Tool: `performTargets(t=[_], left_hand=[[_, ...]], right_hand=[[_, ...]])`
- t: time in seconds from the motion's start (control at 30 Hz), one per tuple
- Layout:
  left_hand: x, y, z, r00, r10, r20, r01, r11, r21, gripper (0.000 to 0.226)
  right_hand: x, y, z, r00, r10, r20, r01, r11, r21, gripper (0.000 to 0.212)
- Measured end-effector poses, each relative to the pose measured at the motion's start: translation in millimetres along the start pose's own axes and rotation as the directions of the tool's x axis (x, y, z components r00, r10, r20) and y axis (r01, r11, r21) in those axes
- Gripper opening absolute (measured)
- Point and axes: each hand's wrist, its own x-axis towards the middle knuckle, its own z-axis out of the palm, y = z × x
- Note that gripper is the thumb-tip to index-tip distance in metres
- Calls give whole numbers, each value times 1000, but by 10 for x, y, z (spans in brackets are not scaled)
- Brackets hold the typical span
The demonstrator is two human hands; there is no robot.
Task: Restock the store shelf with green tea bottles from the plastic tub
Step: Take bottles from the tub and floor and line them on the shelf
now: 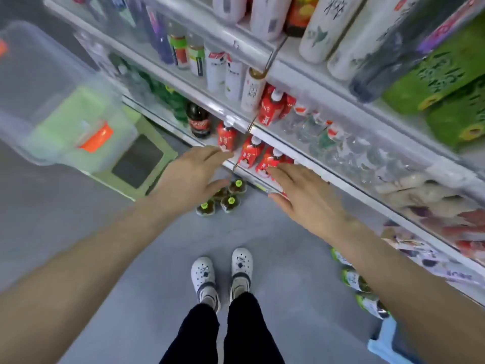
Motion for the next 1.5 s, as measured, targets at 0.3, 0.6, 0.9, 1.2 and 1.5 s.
performTargets(t=[0.3,0.6,0.9,1.2,1.5], left_hand=[[-728,-810,1991,923,-344,170,367,922,-125,61],[-1005,-1613,3695,786,-529,321,582,807,-97,70],[-1023,-2379,4931,746,-578,330,633,769,-84,88],[-933,-2680,5426,730,-612,304,669,731,-134,80],[-955,-2844,5578,752,-580,312,627,776,-68,100]], right_hand=[[148,201,2300,957,25,288,-71,986,150,58],[339,473,4452,860,157,485,-312,915,257,63],[573,813,5765,873,90,480,-266,912,313,70],[488,685,6201,913,233,336,-356,857,373,63],[308,595,6441,870,327,368,-465,794,392,94]])
